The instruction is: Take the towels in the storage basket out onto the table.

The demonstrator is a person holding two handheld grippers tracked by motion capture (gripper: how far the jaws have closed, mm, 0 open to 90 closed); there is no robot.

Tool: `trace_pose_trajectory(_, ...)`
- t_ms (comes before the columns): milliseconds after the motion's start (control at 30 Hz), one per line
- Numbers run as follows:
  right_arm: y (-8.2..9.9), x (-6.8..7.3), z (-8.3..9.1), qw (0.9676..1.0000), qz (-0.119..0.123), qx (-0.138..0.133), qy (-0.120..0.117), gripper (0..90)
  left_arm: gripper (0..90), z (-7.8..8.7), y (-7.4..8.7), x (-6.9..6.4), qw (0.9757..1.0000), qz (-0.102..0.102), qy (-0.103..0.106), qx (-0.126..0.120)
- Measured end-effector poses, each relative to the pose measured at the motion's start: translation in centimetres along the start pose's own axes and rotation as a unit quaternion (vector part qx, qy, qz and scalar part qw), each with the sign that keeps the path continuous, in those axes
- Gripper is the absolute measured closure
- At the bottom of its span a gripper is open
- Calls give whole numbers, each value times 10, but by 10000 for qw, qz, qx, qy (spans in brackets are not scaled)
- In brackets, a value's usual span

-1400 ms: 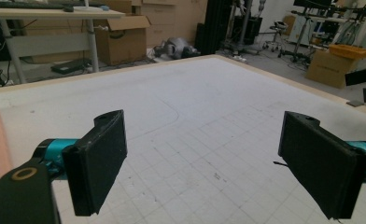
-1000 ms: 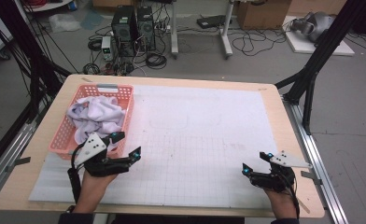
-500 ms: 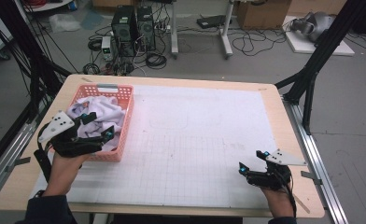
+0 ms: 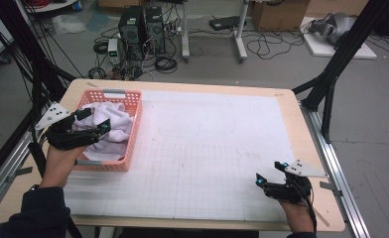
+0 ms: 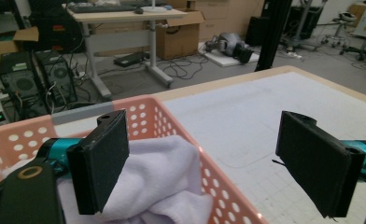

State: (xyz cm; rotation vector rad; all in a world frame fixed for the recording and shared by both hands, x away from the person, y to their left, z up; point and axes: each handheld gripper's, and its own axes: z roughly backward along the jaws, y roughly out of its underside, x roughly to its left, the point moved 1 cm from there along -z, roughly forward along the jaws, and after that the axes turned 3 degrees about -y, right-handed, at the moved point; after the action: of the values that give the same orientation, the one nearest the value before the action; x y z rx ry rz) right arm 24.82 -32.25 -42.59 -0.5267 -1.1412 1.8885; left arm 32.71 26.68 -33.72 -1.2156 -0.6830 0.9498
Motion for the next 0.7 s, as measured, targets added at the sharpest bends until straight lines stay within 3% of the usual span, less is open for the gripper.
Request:
trace_pose_trajectory(100, 0, 0, 0, 10000, 0, 7, -3, 155, 176, -5, 3, 8, 9998, 97, -154, 86)
trace_pose_trajectory(200, 0, 0, 0, 10000, 11, 4, -2, 155, 176, -10, 7, 13, 9994, 62, -271, 220)
trace_pose_trajectory(400, 0, 0, 0, 10000, -13, 18, -18, 155, 173, -22, 14, 24, 9964, 44, -564, 624)
trace_pose_trajectory(467, 0, 0, -1, 10000, 22, 23, -14, 155, 173, -27, 17, 28, 9943, 110, -687, 809)
trace_pose_trajectory(567, 0, 1, -1, 10000, -23, 48, -12, 155, 173, -37, 23, 34, 9887, 168, -922, 1170)
trace_pose_trajectory(633, 0, 1, -1, 10000, -16, 51, -14, 155, 175, -44, 26, 37, 9853, 216, -958, 1400)
trace_pose_trajectory(700, 0, 0, -1, 10000, -10, 61, -9, 155, 184, -51, 27, 38, 9827, 159, -1058, 1511)
